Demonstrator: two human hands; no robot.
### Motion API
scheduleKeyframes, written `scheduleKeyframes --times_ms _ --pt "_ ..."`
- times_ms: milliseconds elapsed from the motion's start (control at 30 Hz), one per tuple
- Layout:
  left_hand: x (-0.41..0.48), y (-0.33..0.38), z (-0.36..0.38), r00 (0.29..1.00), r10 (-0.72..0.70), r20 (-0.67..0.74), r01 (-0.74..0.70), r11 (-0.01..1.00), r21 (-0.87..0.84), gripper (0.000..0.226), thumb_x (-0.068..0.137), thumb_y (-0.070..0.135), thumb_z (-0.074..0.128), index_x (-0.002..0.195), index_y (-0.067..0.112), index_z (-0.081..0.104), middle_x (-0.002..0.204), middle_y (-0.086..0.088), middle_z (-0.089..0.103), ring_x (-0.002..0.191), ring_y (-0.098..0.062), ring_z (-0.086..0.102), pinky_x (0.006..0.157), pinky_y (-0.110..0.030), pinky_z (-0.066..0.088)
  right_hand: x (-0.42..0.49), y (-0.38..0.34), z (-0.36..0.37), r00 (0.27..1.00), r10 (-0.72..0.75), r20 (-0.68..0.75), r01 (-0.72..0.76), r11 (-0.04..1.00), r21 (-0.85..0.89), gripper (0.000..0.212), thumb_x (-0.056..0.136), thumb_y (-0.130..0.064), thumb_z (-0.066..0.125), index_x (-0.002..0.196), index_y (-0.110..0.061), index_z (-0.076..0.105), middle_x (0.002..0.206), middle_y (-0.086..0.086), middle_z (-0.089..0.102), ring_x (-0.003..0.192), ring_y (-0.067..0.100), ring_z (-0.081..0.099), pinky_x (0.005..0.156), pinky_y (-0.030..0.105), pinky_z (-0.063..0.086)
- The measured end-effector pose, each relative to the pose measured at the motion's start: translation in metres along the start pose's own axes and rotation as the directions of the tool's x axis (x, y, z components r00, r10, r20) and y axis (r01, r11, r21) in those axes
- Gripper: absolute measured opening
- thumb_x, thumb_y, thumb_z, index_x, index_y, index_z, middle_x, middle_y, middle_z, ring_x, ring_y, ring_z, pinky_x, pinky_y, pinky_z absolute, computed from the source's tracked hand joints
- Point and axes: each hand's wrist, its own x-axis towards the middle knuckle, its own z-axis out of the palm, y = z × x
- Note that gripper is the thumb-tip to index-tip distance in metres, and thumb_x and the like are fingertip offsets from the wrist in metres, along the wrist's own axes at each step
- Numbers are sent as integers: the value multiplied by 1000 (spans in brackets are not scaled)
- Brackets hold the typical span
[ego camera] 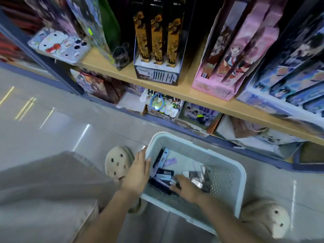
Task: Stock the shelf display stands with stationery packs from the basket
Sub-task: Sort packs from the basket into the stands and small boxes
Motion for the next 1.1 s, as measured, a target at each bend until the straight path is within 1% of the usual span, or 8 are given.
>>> scheduleKeyframes --times_ms 200,300,533,667,767,933,1033,1100 --pt "0 1 4 998 -25 -59 23 1000 -21 43 102 29 31 141 14 38 127 -4 50 111 -20 51 79 -13 29 17 2 9 1000 -1 10 1 998 -70 68 87 -60 51 137 -15 45 130 10 44 123 24 38 98 28 32" --pt "-1 3 5 997 -25 -68 25 1000 -6 41 102 29 31 140 15 39 126 -2 50 109 -19 53 77 -15 31 22 -2 0 999 1 53 1 999 -41 64 81 -58 62 124 -11 60 119 14 56 113 27 50 93 28 41" --pt "-1 0 10 995 -9 -99 7 1000 -15 41 102 29 29 138 14 41 121 -1 51 103 -15 51 78 -20 33 13 8 -4 1000 11 22 -12 1000 15 24 95 -17 56 116 -8 61 121 12 61 108 24 58 85 24 42" --pt "-4 3 9 995 -8 -103 7 1000 -13 41 102 30 29 138 15 41 119 2 49 100 -10 47 78 -20 32 5 17 -5 998 17 53 -15 999 -37 38 83 -15 71 119 -8 60 123 7 58 115 22 54 95 26 41" --pt "-4 3 10 994 -14 -104 12 1000 -20 39 102 30 29 135 14 43 119 1 49 106 -13 48 84 -21 32 -1 23 -4 1000 18 -18 -19 999 -37 21 87 -1 60 103 -13 64 113 8 62 103 20 59 81 24 44" --pt "-9 9 8 953 89 -288 -82 996 35 29 99 10 40 126 8 49 109 5 40 105 -19 46 93 -32 37 -6 19 -18 978 60 -202 -13 974 225 12 91 -7 60 98 -13 67 98 7 69 88 17 63 77 24 47" --pt "-14 28 14 972 72 -224 -106 983 -148 18 99 10 41 115 14 50 102 5 52 96 -12 52 85 -26 42 -19 -9 -34 948 -2 -317 134 909 394 14 96 -20 53 101 -17 66 95 -1 71 88 14 66 84 29 50" --pt "-15 44 17 997 -63 -44 38 903 -427 13 102 19 38 111 20 47 97 5 57 89 -7 55 81 -22 43 -35 -36 -48 933 -49 -357 232 840 491 20 99 -20 46 102 -14 65 99 -1 70 93 15 66 87 27 50"
